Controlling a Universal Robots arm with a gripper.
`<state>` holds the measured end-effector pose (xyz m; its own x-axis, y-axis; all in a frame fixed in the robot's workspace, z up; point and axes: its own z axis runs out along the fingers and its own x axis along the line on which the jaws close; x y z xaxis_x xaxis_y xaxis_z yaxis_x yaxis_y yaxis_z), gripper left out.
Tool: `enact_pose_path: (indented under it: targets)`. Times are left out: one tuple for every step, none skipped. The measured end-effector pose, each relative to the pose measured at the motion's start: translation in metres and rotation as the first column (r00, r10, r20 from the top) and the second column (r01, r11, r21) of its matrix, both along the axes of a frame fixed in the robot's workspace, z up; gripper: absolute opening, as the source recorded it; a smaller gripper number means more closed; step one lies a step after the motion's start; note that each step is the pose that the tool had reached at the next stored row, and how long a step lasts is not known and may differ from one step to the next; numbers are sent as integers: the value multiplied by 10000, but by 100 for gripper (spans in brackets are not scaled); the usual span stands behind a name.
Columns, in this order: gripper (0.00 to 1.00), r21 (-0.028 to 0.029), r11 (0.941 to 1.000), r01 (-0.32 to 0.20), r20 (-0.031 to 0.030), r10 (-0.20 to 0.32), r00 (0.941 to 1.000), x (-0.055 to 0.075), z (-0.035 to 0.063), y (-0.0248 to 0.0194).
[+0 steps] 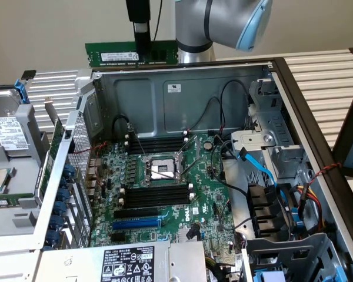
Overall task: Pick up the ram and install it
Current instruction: 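Pick up the ram and move it above insertion slot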
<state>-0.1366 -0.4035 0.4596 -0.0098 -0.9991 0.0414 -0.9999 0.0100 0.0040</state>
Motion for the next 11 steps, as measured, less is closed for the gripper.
enact_pose_path:
  targets:
    - [13,81,10000,0,22,0,10000,31,-29,70]
    - [13,234,9997,-1,57,0,10000,31,-86,93]
    - [13,256,9997,-1,59,-1,10000,31,-202,110]
    - [13,271,9996,0,58,-1,10000,32,-275,117]
    - [13,276,9996,-1,58,-1,10000,32,-294,118]
    - [13,281,9996,-1,58,-1,10000,32,-311,118]
    - [13,284,9996,-1,57,0,10000,32,-326,119]
    - [13,289,9996,0,58,-1,10000,32,-339,119]
    - [13,293,9996,0,59,-2,10000,32,-351,120]
    - [13,297,9996,1,59,-2,10000,32,-362,120]
    - [13,297,9996,0,58,-2,10000,33,-371,121]
